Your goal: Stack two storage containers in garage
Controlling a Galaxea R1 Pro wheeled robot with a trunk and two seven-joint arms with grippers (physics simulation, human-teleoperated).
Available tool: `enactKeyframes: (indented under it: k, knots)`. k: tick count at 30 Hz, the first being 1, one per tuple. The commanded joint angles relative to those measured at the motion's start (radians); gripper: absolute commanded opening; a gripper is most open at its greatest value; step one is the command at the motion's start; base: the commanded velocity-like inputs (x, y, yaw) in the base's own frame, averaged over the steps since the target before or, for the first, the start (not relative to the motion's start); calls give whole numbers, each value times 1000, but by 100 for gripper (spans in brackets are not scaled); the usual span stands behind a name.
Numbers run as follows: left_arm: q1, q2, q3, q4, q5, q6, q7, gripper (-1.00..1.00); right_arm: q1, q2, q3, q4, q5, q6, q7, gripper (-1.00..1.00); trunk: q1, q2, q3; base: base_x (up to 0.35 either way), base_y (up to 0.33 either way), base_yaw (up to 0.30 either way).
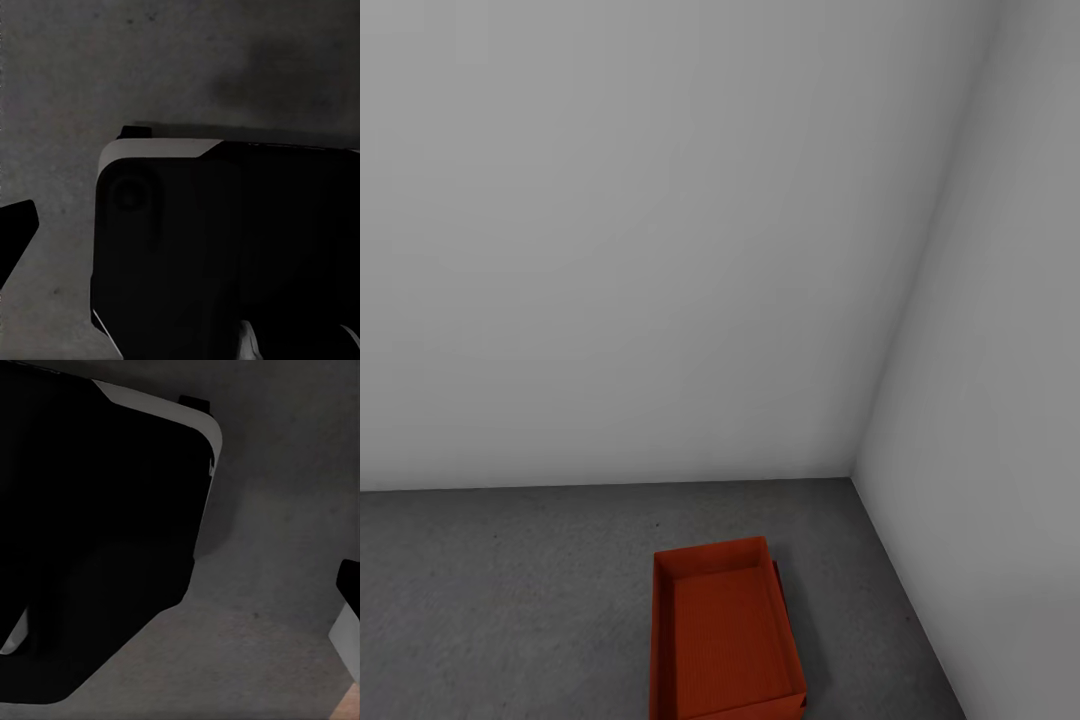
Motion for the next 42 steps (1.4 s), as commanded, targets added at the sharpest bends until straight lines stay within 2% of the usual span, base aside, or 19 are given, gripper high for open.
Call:
enactKeyframes:
  k: [1, 42]
  knots:
    - [-1, -1, 8, 1, -9, -4, 3, 100, -1, -1, 4, 1, 4, 2, 1, 100, 1, -2, -2, 0, 0, 0]
    - [0, 0, 8, 0, -10, -5, 4, 100, -1, -2, 4, 1, 11, 2, 1, 100, 1, -2, -2, 0, 0, 0]
